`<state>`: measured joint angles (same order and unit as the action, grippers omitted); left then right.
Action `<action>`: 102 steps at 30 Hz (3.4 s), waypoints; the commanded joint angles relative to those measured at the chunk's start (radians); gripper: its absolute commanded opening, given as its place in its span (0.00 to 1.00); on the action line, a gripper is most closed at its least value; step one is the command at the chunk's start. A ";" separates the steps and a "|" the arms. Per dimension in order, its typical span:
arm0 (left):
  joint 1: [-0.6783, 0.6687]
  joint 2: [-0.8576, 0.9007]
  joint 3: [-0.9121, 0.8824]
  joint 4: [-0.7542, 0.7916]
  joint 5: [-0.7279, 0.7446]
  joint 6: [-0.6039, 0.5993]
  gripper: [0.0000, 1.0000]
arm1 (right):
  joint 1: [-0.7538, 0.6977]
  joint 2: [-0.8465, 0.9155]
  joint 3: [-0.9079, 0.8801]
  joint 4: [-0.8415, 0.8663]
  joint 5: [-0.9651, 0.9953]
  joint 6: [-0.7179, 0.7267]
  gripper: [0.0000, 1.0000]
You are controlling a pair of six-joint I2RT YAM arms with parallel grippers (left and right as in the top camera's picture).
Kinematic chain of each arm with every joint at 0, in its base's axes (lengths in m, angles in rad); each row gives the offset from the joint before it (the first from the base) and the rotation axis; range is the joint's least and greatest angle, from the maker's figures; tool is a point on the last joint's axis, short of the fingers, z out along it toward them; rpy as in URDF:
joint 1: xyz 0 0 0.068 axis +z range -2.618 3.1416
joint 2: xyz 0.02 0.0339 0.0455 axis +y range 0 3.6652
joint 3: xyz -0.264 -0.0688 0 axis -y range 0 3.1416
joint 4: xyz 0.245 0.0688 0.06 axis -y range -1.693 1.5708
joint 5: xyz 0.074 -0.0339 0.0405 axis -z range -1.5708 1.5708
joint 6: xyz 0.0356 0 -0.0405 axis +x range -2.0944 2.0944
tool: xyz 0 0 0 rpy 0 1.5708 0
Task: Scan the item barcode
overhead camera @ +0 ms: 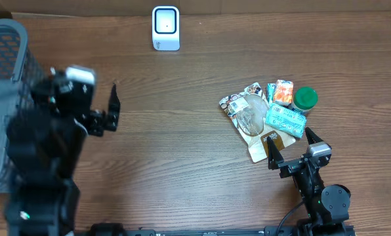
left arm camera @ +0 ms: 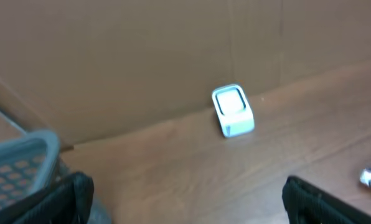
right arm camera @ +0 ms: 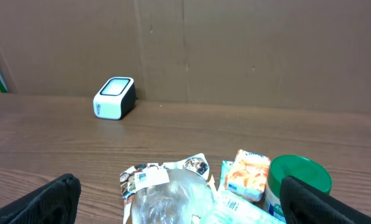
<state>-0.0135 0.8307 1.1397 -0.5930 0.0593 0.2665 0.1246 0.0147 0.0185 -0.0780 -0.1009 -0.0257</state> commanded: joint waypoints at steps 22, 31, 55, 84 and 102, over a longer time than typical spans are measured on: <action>-0.006 -0.783 -1.060 0.448 0.019 0.025 1.00 | -0.002 -0.012 -0.011 0.004 -0.005 -0.001 1.00; -0.006 -0.810 -1.104 0.452 0.011 0.010 1.00 | -0.002 -0.012 -0.011 0.004 -0.005 -0.001 1.00; -0.008 -0.826 -1.104 0.455 0.012 0.010 0.99 | -0.002 -0.012 -0.011 0.004 -0.005 -0.001 1.00; -0.008 -0.826 -1.104 0.455 0.012 0.010 1.00 | -0.002 -0.012 -0.011 0.004 -0.005 -0.001 1.00; -0.007 -0.826 -1.104 0.455 0.012 0.010 1.00 | -0.002 -0.012 -0.011 0.004 -0.005 -0.001 1.00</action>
<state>-0.0135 0.0158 0.0444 -0.1417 0.0784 0.2726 0.1242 0.0147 0.0185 -0.0784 -0.1005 -0.0261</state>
